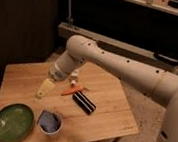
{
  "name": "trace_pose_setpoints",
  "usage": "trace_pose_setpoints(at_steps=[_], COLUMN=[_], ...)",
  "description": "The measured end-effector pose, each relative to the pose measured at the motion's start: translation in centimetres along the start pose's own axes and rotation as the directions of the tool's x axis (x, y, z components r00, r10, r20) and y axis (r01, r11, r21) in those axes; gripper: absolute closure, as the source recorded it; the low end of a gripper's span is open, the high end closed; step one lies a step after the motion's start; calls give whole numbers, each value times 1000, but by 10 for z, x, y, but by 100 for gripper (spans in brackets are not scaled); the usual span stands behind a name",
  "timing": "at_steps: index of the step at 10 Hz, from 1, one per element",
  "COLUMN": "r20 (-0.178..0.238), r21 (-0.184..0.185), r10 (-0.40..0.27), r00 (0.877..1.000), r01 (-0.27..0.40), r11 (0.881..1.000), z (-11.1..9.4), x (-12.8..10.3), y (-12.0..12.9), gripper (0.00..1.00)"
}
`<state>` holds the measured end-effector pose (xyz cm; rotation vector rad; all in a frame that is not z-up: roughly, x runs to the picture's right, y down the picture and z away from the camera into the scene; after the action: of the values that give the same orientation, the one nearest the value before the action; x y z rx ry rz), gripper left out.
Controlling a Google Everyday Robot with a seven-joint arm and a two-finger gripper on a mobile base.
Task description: Pick up the ceramic bowl
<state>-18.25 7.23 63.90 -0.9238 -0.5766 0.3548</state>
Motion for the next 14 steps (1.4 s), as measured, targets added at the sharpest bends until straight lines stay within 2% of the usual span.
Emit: trace_pose_setpoints(at_steps=[1,2,3,4,5,6,7,8,9,11,14], r20=[-10,-54,-128,-217,-301,-328,-337,-305,-258,-227,-224], r21=[2,25,58,86,105,116,124,132,132,129,129], r10=[9,48,119,194,247,274,298,323,339,342,341], r00=[1000,997,985,957,921,904,893,896,905,912,913], r01=[-9,-47,-112,-179,-225,-249,-271,-296,-314,-320,-318], r11=[1000,999,992,980,969,961,954,946,940,939,939], z=[0,0,0,-1,0,-2,-2,-2,-3,-2,-2], x=[0,-1,-3,-4,-7,-5,-2,0,5,6,6], y=[-1,-4,-7,-9,-9,-10,-10,-10,-11,-10,-10], gripper=[20,20,20,20,20,20,20,20,20,20,20])
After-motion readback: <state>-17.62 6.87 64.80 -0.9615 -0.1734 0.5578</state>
